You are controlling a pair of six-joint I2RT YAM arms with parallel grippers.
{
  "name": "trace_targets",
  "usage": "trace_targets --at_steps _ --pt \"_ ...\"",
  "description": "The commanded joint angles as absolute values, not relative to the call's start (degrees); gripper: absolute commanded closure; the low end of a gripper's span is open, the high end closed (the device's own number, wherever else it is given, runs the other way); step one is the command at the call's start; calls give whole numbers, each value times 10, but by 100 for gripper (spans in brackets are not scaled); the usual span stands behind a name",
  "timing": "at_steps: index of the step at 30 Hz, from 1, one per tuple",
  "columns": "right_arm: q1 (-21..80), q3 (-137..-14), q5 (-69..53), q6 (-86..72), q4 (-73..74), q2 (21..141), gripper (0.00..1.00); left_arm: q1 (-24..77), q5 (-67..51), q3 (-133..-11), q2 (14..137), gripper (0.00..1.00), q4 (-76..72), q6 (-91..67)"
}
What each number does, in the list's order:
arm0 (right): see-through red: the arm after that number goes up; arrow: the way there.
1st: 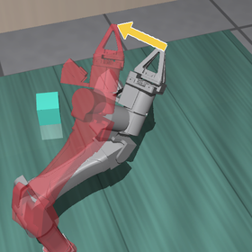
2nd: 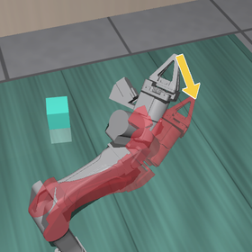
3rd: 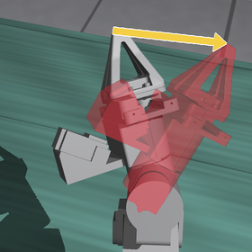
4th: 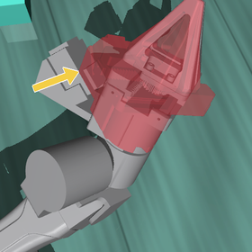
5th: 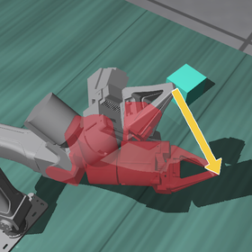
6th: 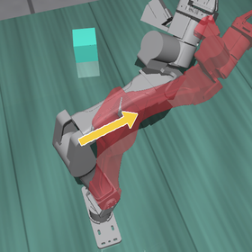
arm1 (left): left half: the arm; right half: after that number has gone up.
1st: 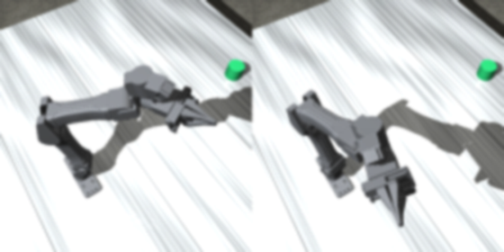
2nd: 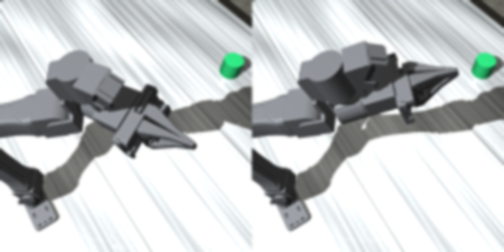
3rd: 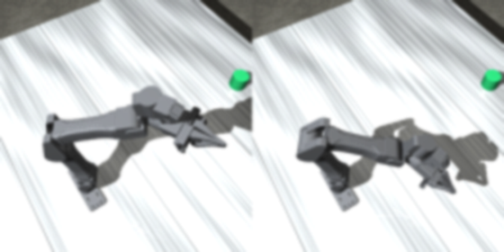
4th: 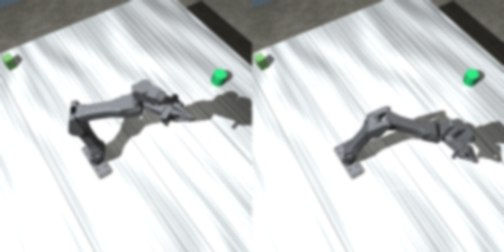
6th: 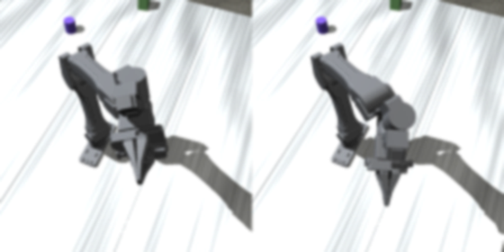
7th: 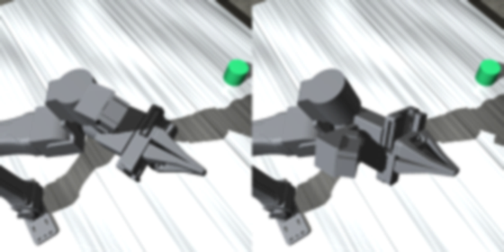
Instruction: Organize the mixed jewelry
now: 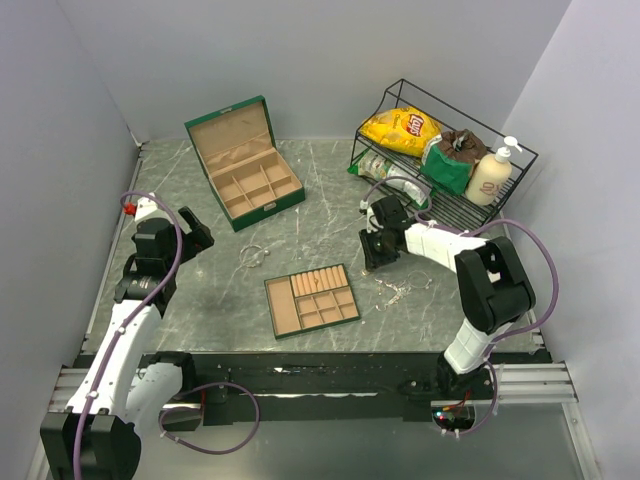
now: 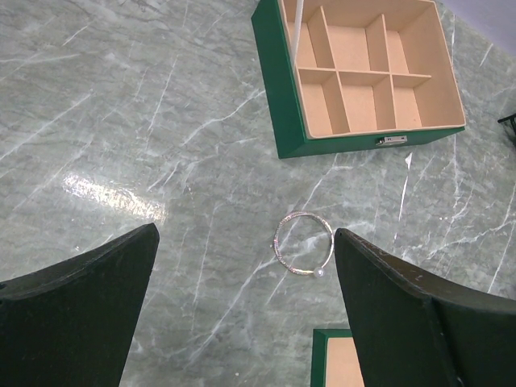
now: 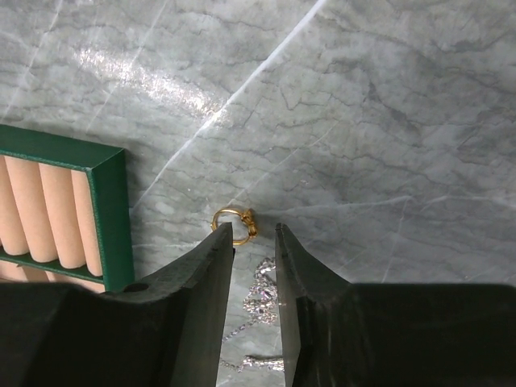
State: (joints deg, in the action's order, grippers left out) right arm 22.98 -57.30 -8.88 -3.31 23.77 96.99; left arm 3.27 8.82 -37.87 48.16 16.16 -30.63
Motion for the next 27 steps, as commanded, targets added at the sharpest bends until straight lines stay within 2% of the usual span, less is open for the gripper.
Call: trace_targets --at_steps 1,27 --pt "238 -584 -78 -31 249 981 66 36 83 -390 482 4 147 -299" --pt "249 -623 -72 -12 280 1029 75 38 97 -382 466 4 147 -306"
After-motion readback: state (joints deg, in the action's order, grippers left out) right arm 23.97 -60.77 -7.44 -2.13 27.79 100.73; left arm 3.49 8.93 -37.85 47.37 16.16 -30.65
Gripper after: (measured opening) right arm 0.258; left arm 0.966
